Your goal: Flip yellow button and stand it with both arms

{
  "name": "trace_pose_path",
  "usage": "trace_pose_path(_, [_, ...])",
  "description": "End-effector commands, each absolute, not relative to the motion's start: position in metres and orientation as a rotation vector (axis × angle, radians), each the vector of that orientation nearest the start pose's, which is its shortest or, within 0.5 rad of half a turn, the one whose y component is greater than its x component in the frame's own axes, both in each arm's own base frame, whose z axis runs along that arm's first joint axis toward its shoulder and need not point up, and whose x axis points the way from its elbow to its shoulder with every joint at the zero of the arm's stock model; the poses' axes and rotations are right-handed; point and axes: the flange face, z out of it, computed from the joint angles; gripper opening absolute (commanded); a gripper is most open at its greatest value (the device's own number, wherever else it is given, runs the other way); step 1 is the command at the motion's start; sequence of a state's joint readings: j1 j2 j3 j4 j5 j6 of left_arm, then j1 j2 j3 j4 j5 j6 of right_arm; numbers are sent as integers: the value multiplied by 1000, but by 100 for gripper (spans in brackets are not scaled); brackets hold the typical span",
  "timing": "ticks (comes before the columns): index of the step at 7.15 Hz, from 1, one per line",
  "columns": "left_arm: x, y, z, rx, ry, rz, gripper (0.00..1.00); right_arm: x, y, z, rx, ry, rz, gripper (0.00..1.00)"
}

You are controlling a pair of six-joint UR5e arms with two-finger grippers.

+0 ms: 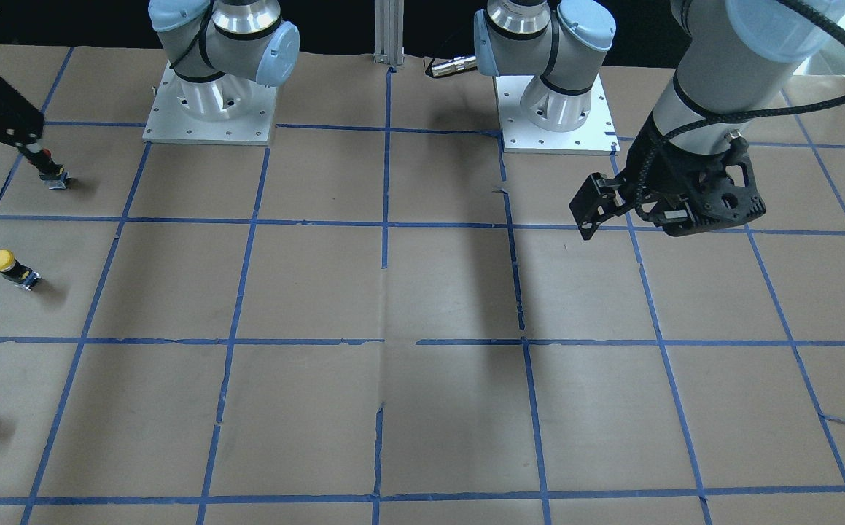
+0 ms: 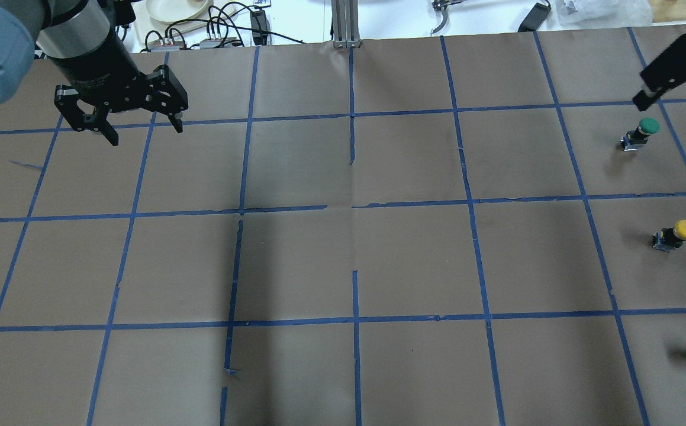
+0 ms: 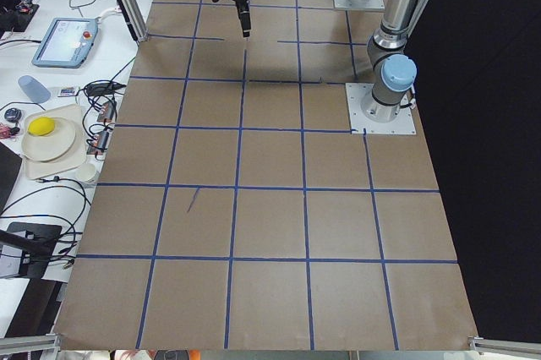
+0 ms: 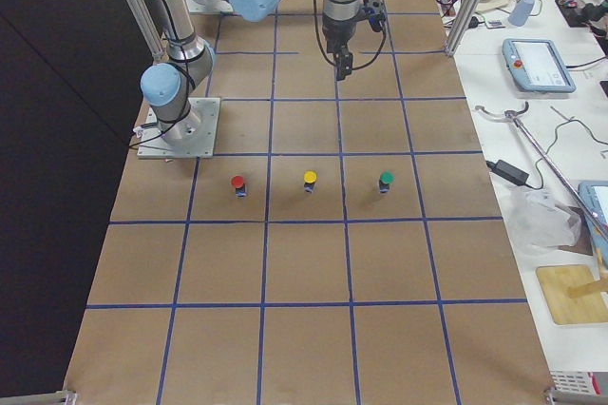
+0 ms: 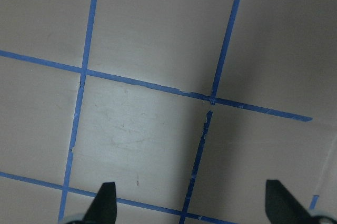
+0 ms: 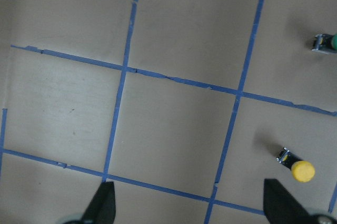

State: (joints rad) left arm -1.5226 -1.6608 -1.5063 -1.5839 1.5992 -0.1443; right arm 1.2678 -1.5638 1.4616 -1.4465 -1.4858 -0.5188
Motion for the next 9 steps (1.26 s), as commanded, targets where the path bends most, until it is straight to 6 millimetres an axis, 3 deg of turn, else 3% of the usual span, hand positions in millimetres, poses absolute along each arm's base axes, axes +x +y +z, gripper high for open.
trace_pose_path(1, [-129,-518,480,-204,3100,52,100,102,-502,522,-312,3094,30,100])
trace_pose_path(2, [-121,-515,481,-107,3107,97,100,116,-500,517,-177,3102,52,100])
trace_pose_path(3, [-112,-507,486,-51,3111,139,100,116,-500,515,-156,3102,52,100])
trace_pose_path(5, [-97,-506,486,-90,3111,169,100,116,-502,511,-159,3103,38,100])
trace_pose_path(8, [-101,-505,486,-81,3113,173,100,117,-500,506,-173,3100,35,100])
trace_pose_path(9, [-93,-506,489,-99,3105,162,100,117,-501,504,-173,3100,38,100])
